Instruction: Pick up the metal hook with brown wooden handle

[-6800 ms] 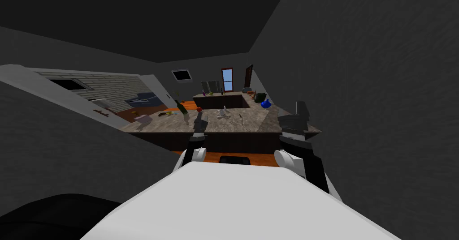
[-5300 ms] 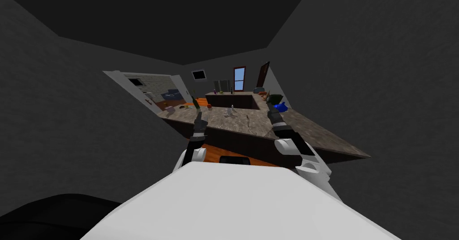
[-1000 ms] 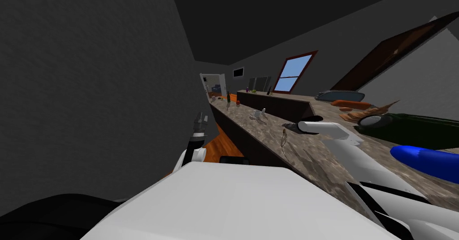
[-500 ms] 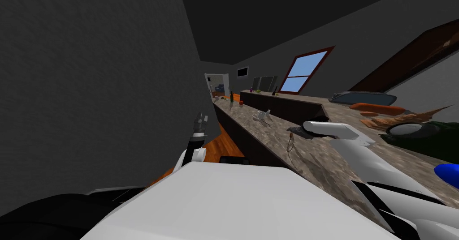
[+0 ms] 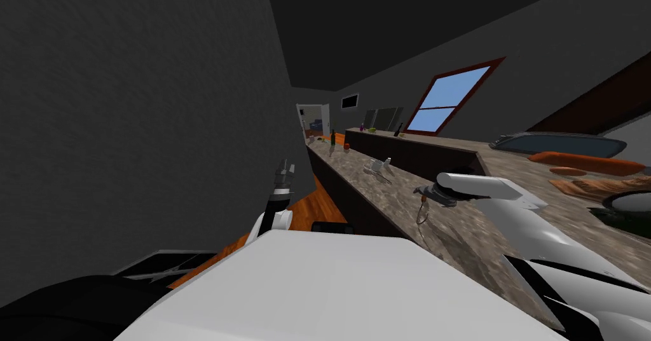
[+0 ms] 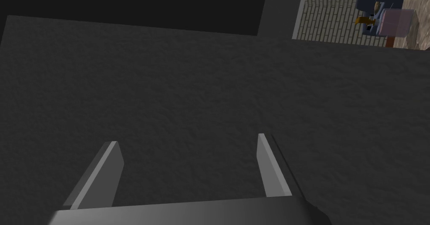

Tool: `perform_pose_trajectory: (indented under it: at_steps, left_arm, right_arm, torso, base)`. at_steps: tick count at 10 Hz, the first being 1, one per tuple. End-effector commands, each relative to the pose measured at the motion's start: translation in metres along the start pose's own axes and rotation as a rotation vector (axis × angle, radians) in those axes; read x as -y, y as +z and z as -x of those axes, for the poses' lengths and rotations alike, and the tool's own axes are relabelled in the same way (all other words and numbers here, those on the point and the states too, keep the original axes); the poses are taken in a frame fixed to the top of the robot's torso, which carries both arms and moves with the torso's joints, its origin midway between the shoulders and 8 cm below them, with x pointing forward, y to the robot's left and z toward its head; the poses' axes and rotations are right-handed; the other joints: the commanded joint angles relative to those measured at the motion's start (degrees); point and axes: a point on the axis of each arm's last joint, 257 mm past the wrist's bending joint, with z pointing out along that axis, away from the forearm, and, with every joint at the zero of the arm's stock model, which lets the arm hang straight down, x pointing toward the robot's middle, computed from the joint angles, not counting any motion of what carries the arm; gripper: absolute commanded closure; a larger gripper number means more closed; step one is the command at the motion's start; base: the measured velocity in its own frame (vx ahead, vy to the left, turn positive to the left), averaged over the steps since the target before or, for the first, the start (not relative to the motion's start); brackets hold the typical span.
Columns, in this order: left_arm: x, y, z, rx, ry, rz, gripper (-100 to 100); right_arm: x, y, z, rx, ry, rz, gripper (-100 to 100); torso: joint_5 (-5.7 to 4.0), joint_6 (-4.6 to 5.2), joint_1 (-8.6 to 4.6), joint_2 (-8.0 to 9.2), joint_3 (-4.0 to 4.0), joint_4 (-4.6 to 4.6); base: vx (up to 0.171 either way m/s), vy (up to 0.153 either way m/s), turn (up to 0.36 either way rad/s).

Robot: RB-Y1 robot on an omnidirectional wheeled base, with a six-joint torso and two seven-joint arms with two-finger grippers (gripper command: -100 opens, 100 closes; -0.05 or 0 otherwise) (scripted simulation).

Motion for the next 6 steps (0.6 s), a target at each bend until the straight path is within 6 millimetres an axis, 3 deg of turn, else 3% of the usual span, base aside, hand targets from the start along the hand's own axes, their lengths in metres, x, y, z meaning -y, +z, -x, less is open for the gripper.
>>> perform_pose_trajectory:
  at_steps: [1,6]
  left_arm:
    - [0.000,0.000,0.000,0.000,0.000,0.000,0]
    - [0.000,0.000,0.000,0.000,0.000,0.000,0]
  right_arm:
    - [0.023,-0.001,-0.007,-0.060,0.016,-0.033,-100]
    - [0.060,-0.001,-0.034,-0.190,0.054,-0.094,-100]
  torso:
    - [0.00,0.00,0.00,0.00,0.00,0.00]
    - [0.01,0.03,-0.01,0.00,0.00,0.00]
  base:
    - [0.024,0.013,0.204]
    - [0.017,0.005,0.100]
